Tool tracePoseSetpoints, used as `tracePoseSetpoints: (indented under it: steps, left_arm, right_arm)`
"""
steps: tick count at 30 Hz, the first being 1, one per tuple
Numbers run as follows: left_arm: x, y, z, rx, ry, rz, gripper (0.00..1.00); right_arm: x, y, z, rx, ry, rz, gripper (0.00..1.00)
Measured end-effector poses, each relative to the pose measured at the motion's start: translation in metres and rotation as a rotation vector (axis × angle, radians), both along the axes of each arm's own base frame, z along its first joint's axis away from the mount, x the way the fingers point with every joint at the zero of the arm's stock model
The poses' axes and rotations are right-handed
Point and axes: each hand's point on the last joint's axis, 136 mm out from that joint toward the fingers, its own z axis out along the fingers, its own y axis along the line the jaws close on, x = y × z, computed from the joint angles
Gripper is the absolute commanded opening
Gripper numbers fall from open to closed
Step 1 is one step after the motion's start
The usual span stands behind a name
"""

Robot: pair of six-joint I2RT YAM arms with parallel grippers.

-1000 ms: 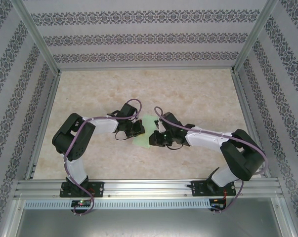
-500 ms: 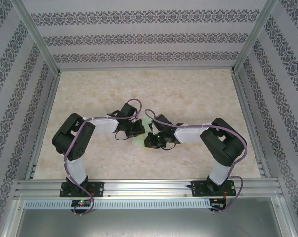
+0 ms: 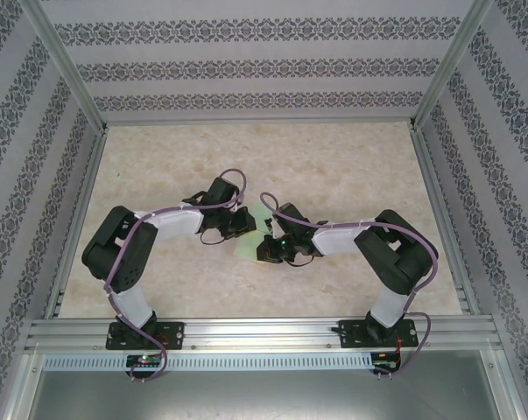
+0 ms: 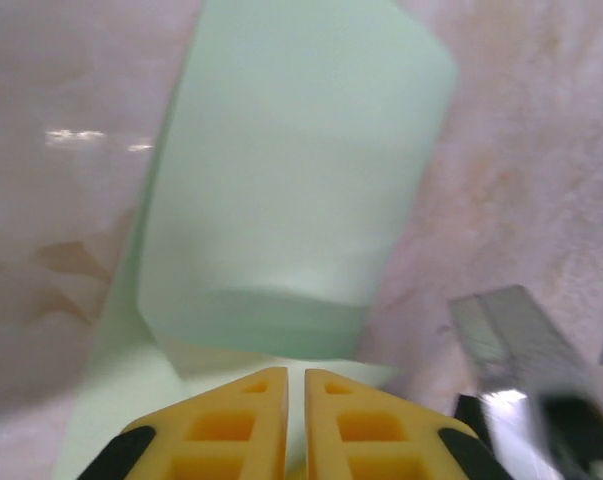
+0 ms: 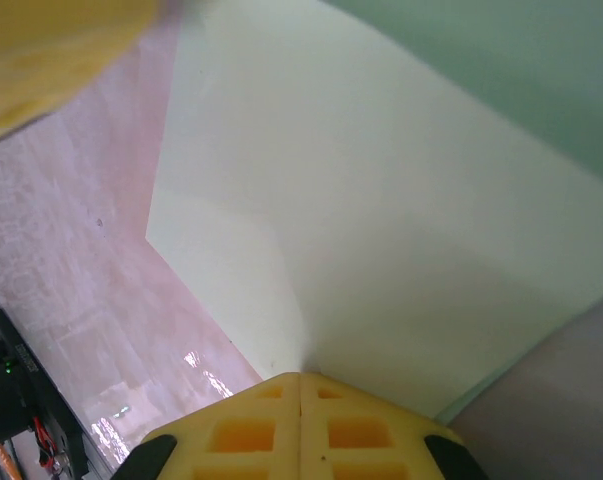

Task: Fold a paper plane with a square sheet of paper (pick it up from the middle)
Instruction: Fold the triangle a second time at the center of the table.

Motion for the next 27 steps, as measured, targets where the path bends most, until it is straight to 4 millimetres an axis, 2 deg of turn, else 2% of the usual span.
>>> tracePoseSetpoints:
  steps: [2,7,13,17,27]
  left_arm:
    - [-0.003,-0.002,0.005,-0.021,0.004,-0.009,0.09]
    - [-0.014,-0.009,0.002,-0.035,0.033,-0.042,0.07]
    - [-0.026,-0.016,-0.021,-0.001,0.085,-0.068,0.06]
    - [-0.026,-0.012,-0.036,0.033,0.105,-0.058,0.03]
    - [-0.015,0.000,-0.036,0.020,0.105,-0.024,0.03]
  right_arm:
    - [0.000,0.000,0.000,0.000,0.001,-0.001,0.04]
    - [0.000,0.000,0.000,0.000,0.002,-0.002,0.04]
    - [0.000,0.000,0.000,0.000,0.001,-0.002,0.04]
    - [0.000,0.000,0.000,0.000,0.001,-0.002,0.03]
    - [0.004,-0.003,-0.001,-0.008,-0.010,-0.010,0.00]
